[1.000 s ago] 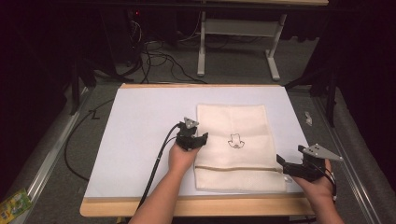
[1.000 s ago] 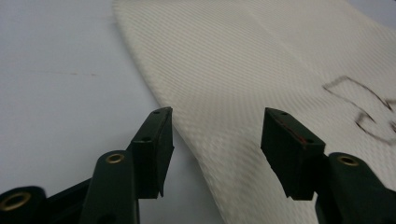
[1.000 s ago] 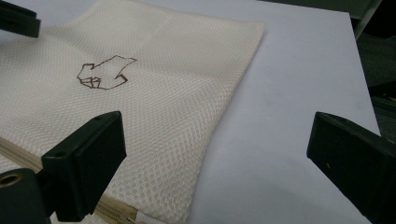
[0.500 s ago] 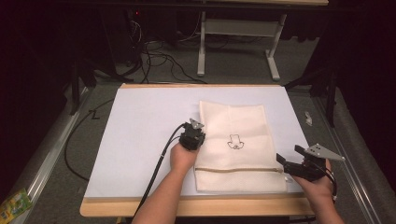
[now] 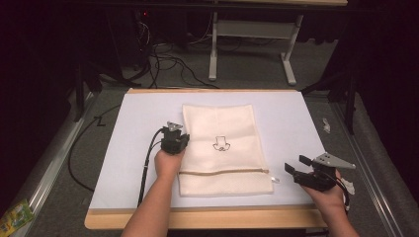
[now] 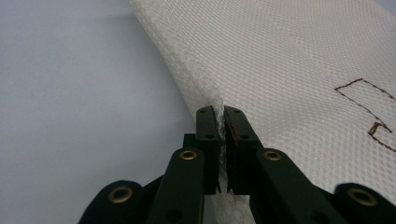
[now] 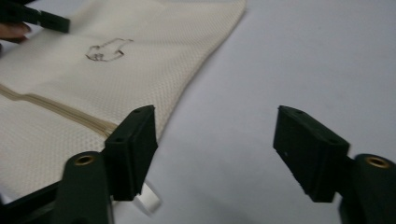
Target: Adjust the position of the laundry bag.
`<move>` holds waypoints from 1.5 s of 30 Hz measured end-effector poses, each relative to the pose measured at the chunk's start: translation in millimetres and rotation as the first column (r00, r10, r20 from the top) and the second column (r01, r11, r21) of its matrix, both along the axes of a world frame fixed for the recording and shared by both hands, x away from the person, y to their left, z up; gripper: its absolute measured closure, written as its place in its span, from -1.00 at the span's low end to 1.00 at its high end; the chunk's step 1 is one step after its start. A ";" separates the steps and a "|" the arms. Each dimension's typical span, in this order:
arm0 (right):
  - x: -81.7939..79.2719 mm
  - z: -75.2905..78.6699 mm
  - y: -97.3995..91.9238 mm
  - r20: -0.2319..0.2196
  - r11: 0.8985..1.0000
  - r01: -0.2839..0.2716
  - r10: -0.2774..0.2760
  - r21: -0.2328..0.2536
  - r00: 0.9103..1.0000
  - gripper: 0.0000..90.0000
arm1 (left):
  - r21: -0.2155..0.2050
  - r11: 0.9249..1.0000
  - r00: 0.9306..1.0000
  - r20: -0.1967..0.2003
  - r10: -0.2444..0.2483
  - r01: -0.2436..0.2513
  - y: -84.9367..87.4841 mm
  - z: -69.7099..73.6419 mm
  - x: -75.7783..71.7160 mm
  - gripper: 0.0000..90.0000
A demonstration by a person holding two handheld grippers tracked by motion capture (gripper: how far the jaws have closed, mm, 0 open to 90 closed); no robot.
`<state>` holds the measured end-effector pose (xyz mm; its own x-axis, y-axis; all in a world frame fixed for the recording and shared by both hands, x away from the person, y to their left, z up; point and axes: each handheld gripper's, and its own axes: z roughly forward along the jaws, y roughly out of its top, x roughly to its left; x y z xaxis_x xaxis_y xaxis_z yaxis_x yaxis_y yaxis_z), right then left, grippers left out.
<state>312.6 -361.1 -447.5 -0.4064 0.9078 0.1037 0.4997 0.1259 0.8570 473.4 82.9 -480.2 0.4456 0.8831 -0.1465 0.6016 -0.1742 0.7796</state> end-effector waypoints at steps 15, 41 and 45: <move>-0.9 -0.3 12.0 -0.018 0.999 -0.021 0.020 -0.038 1.000 0.31 | 0.057 0.982 0.977 0.104 -0.185 0.180 22.1 42.7 -96.1 0.23; 13.5 -9.1 76.4 -0.085 0.984 -0.125 0.115 -0.128 0.990 0.93 | 0.023 0.969 0.959 0.139 -0.247 0.247 26.7 29.5 -124.3 0.07; 15.2 -11.2 60.9 -0.100 0.992 -0.068 0.057 -0.110 0.993 0.90 | 0.036 0.967 0.959 0.123 -0.255 0.252 24.7 27.3 -123.0 0.07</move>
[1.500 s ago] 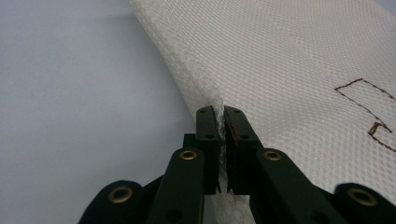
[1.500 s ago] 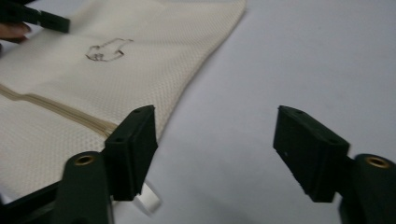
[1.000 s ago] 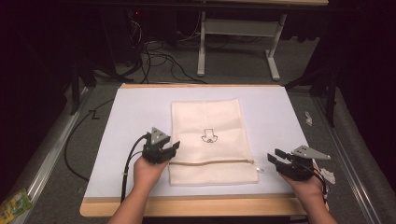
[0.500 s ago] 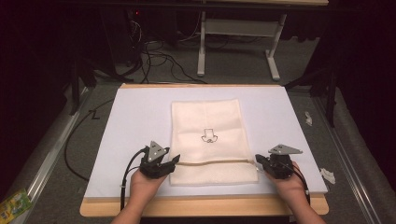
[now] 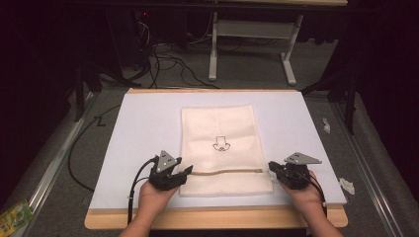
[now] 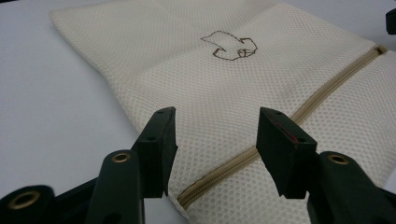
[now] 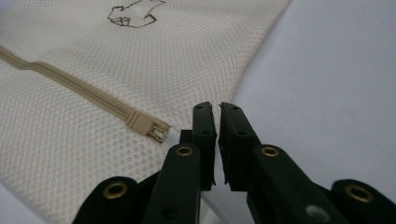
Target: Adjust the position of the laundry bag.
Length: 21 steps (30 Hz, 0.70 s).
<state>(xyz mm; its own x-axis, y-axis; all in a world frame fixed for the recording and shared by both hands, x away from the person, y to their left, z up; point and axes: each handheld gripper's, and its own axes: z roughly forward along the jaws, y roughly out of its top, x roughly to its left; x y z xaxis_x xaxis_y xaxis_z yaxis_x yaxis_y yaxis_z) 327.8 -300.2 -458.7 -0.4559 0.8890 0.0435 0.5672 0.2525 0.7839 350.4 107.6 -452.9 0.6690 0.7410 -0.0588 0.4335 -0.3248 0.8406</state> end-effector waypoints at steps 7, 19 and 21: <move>6.8 -11.2 -1.5 -0.082 0.999 0.016 -0.013 0.036 0.997 0.40 | 0.017 0.999 0.999 -0.010 -0.032 0.033 -9.0 -2.2 -2.0 0.09; 6.1 -17.4 5.1 -0.122 0.999 -0.032 0.033 0.006 0.992 0.22 | 0.031 0.998 0.999 -0.013 -0.048 0.049 -11.6 -3.7 -3.4 0.05; 5.8 -18.1 6.1 -0.109 0.999 -0.032 0.032 0.001 0.994 0.22 | 0.035 0.998 0.998 -0.015 -0.054 0.055 -11.7 -3.9 -3.1 0.04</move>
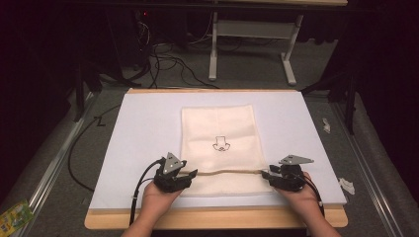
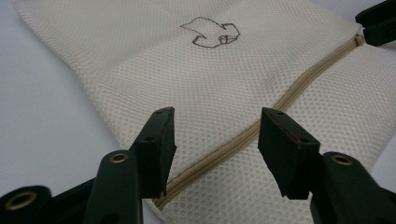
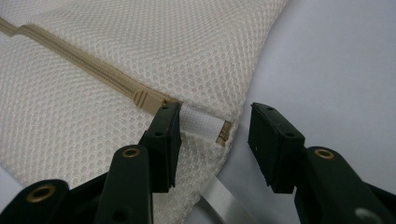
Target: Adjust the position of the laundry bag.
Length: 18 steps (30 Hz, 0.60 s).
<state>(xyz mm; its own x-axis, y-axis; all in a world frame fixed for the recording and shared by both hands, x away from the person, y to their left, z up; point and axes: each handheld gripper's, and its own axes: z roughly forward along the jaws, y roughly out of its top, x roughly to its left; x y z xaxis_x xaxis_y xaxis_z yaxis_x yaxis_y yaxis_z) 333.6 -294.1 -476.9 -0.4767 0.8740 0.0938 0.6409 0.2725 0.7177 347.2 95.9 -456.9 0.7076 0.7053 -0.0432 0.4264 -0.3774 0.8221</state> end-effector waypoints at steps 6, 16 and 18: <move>-0.1 1.9 -1.0 -0.004 1.000 -0.011 0.011 -0.006 1.000 0.42 | 0.014 1.000 1.000 -0.002 -0.011 0.011 -2.9 -2.2 0.1 0.02; -1.4 10.1 -4.0 0.019 1.000 0.010 -0.011 0.021 1.000 0.62 | -0.004 1.000 1.000 -0.009 -0.003 0.003 -0.5 -1.5 2.4 0.02; 0.9 5.9 -0.7 -0.001 1.000 0.017 -0.017 -0.006 1.000 0.55 | -0.004 1.000 1.000 -0.011 -0.003 0.003 -0.6 -1.8 3.0 0.02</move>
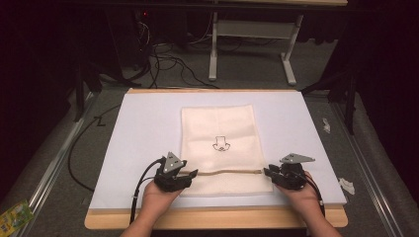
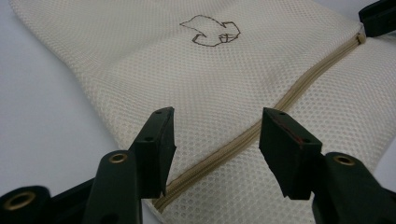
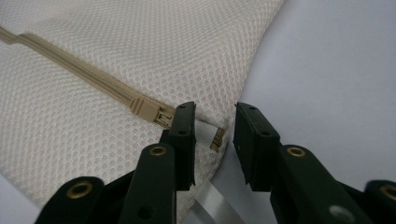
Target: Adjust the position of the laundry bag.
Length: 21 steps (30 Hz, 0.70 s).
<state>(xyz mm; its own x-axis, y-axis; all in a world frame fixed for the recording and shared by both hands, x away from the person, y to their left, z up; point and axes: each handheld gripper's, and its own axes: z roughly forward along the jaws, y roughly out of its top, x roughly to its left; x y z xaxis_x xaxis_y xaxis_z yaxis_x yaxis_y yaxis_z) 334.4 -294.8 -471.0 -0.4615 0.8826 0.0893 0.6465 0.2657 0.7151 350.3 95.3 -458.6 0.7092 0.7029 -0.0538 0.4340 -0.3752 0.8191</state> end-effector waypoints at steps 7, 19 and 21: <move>2.8 -4.8 2.0 -0.009 1.000 0.003 -0.003 -0.008 1.000 0.49 | 0.001 1.000 1.000 -0.001 0.000 0.000 -1.0 -0.3 -0.6 0.02; 3.5 -4.0 5.5 -0.014 0.999 -0.036 0.036 -0.011 0.999 0.85 | -0.042 0.999 0.999 -0.036 -0.004 0.002 -2.2 1.6 -0.3 0.02; 3.3 -3.9 5.6 -0.013 0.999 -0.041 0.041 -0.013 0.999 0.87 | -0.046 0.999 0.999 -0.039 -0.003 0.001 -3.3 1.1 -0.6 0.02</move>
<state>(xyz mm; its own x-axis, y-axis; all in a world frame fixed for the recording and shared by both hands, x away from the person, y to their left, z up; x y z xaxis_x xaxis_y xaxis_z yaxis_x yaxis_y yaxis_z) 337.7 -289.2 -474.9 -0.4958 0.8643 0.0842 0.6442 0.3010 0.7031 349.7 92.1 -457.6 0.7075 0.6975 -0.1140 0.4655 -0.3384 0.8178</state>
